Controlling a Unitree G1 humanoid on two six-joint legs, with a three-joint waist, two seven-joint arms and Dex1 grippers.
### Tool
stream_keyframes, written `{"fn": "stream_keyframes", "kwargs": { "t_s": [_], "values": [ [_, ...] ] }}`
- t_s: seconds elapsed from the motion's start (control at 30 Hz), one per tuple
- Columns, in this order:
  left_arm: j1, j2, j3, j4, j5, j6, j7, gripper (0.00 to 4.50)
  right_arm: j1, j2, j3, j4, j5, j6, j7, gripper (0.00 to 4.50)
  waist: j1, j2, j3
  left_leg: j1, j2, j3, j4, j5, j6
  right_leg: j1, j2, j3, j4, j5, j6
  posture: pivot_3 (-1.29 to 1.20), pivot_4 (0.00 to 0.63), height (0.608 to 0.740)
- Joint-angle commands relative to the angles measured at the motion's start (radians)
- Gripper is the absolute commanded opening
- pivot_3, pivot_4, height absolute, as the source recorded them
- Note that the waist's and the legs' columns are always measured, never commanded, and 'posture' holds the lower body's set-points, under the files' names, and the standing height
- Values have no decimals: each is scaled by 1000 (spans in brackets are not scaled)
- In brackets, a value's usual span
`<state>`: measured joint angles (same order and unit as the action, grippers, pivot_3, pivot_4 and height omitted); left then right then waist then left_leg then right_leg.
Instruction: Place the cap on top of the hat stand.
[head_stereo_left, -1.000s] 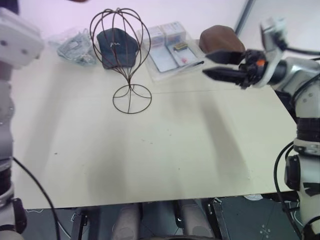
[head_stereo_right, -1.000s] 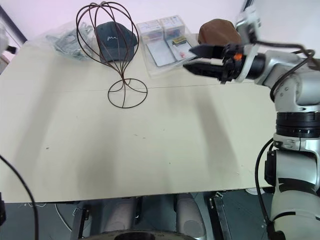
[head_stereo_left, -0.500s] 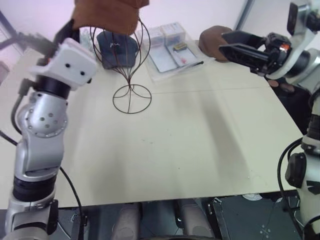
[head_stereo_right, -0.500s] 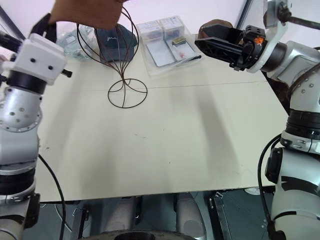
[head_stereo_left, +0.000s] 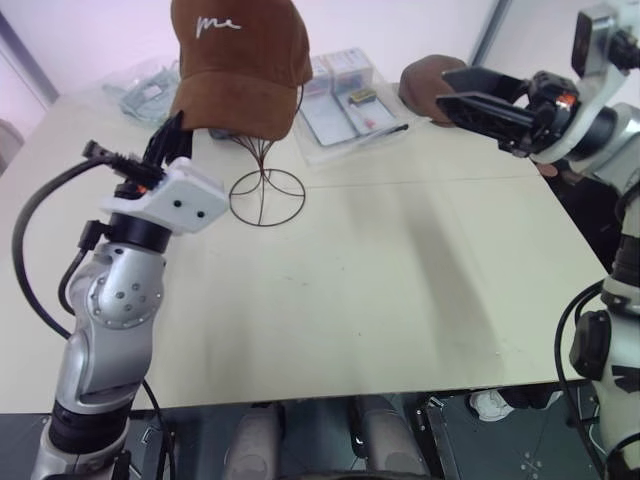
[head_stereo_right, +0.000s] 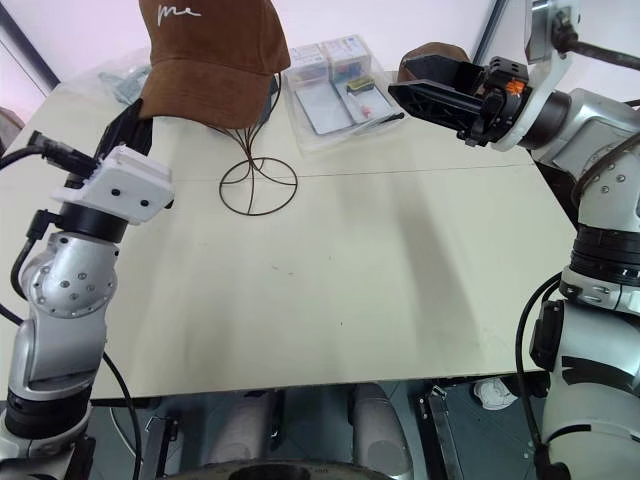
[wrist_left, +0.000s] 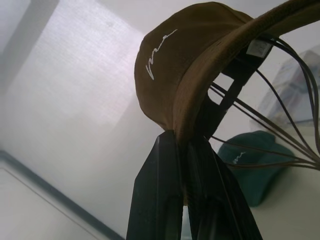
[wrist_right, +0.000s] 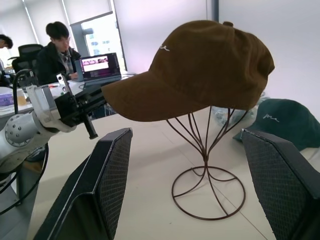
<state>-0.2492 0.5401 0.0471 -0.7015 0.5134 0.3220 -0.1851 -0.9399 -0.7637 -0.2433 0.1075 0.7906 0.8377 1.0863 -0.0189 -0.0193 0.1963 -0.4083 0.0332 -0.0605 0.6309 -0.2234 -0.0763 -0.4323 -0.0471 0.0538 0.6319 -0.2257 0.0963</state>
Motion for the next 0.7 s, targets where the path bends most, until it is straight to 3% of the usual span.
{"fn": "stream_keyframes", "kwargs": {
  "t_s": [0.03,0.33,0.43,0.63,0.7],
  "values": [
    [3,-13,-12,-47,48,-22,2,45,-16,1,-16,-22,18,-10,-3,3549,-1,0,0,0,0,0,1,0,0,1,0,0,0,0,0,0,150,740],
    [17,-50,-16,-15,72,-38,0,45,-17,11,-15,-27,19,-10,-12,3549,-1,0,0,1,0,0,0,0,0,1,0,0,0,1,0,0,150,740],
    [20,-62,-13,-12,71,-44,-2,1044,-15,12,-17,-31,19,-8,-16,3549,0,0,0,1,0,0,1,0,0,1,0,0,0,1,0,0,150,740],
    [40,-70,-3,-12,83,-51,-9,4132,-14,11,-17,-36,21,-7,-21,3549,-1,0,0,1,0,0,1,0,0,2,0,1,0,1,0,0,150,740],
    [53,-73,2,-17,86,-54,-7,4132,-15,13,-15,-32,19,-10,-20,3549,-1,0,0,1,0,0,1,0,0,2,0,1,0,1,0,0,150,740]
  ]
}}
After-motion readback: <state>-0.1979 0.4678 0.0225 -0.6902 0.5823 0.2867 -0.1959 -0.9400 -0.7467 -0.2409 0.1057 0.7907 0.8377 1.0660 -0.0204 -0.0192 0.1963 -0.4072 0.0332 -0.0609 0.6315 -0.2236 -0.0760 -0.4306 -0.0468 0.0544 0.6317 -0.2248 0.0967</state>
